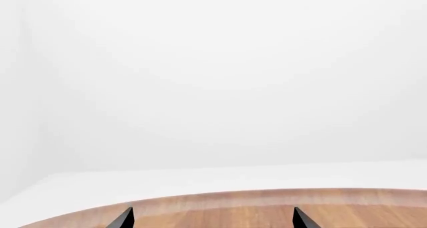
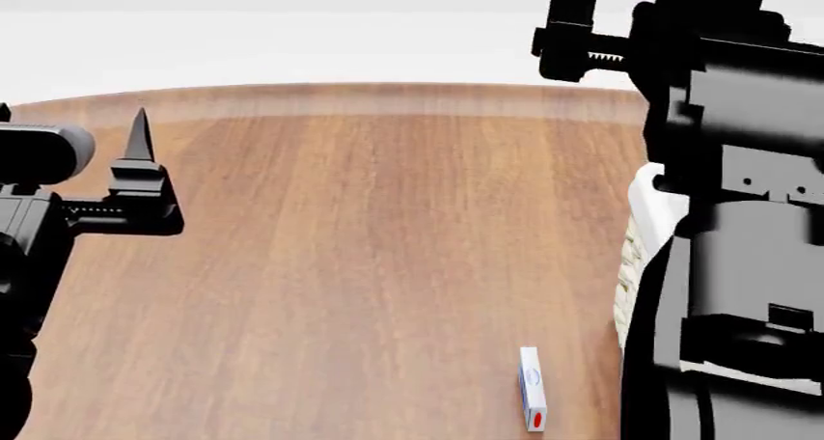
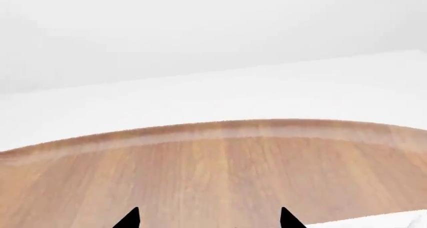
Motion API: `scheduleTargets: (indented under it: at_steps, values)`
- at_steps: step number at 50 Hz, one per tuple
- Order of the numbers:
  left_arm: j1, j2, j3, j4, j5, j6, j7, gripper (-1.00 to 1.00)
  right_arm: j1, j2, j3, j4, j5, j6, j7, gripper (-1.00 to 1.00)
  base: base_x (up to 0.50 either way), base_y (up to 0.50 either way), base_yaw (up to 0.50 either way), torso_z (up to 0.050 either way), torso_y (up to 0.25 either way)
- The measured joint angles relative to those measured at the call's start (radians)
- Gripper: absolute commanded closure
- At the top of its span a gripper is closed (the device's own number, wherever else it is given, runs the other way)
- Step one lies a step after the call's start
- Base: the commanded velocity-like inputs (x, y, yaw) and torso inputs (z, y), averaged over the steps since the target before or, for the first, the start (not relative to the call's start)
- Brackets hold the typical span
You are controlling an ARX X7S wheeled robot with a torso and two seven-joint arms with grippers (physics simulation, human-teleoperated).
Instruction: Pick up the alphabet soup and the cream cheese box, and put them in the basket.
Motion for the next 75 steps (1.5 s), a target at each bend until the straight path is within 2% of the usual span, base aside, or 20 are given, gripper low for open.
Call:
scheduleTargets:
  at_steps: [13, 27, 35, 42, 61, 75]
  values:
    - [0.002, 0.000, 0.008, 0.004, -0.004, 0.000, -0.005, -1.00, -0.017, -0.098, -0.081, 0.093, 0.037, -0.084, -0.054, -1.00, 0.00, 0.00, 0.00, 0.000, 0.000]
    - [0.001, -0.003, 0.008, 0.015, -0.013, -0.007, -0.010, -1.00, -0.111, -0.133, -0.348, 0.120, 0.302, -0.109, -0.028, -1.00, 0.00, 0.00, 0.00, 0.000, 0.000]
    - [-0.001, -0.004, 0.009, 0.012, -0.016, -0.005, -0.011, -1.00, -0.174, -0.139, -0.400, 0.126, 0.356, -0.103, -0.012, -1.00, 0.00, 0.00, 0.00, 0.000, 0.000]
    - [0.000, -0.005, 0.011, 0.007, -0.017, 0.000, -0.012, -1.00, -0.216, -0.141, -0.373, 0.128, 0.326, -0.086, 0.001, -1.00, 0.00, 0.00, 0.00, 0.000, 0.000]
    - [0.005, -0.007, 0.020, -0.005, -0.018, 0.014, -0.013, -1.00, -0.275, -0.135, -0.164, 0.130, 0.140, -0.046, 0.067, -1.00, 0.00, 0.00, 0.00, 0.000, 0.000]
    - [0.007, -0.010, 0.023, -0.011, -0.022, 0.021, -0.014, -1.00, -0.293, -0.126, -0.077, 0.130, 0.078, -0.019, 0.093, -1.00, 0.00, 0.00, 0.00, 0.000, 0.000]
